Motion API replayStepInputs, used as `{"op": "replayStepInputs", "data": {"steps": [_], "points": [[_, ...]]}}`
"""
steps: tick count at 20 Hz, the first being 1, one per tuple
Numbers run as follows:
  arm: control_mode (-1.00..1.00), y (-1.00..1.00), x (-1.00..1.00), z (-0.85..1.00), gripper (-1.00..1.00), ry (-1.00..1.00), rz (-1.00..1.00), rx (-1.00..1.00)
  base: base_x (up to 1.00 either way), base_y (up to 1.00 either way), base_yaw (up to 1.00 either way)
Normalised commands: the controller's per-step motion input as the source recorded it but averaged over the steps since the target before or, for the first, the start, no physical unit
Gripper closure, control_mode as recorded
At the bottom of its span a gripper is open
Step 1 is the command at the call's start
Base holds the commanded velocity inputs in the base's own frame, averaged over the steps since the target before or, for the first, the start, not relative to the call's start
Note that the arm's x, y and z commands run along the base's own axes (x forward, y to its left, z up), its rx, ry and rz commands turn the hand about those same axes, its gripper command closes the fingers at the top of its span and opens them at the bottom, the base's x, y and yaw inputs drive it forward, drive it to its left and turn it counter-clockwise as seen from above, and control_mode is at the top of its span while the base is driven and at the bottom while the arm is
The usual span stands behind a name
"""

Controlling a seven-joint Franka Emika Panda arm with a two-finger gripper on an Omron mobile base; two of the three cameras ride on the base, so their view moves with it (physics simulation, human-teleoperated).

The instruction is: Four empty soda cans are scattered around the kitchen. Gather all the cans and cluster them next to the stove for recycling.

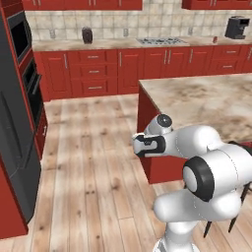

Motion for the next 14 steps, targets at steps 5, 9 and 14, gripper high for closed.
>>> {"op": "replayStepInputs", "data": {"steps": [5,9,14], "points": [[1.00,0.00,0.00,0.00,1.00,0.00,0.00,0.00,0.25,0.37,0.00],[1.00,0.00,0.00,0.00,1.00,0.00,0.00,0.00,0.47,0.28,0.00],[1.00,0.00,0.00,0.00,1.00,0.00,0.00,0.00,0.62,0.25,0.00]]}}
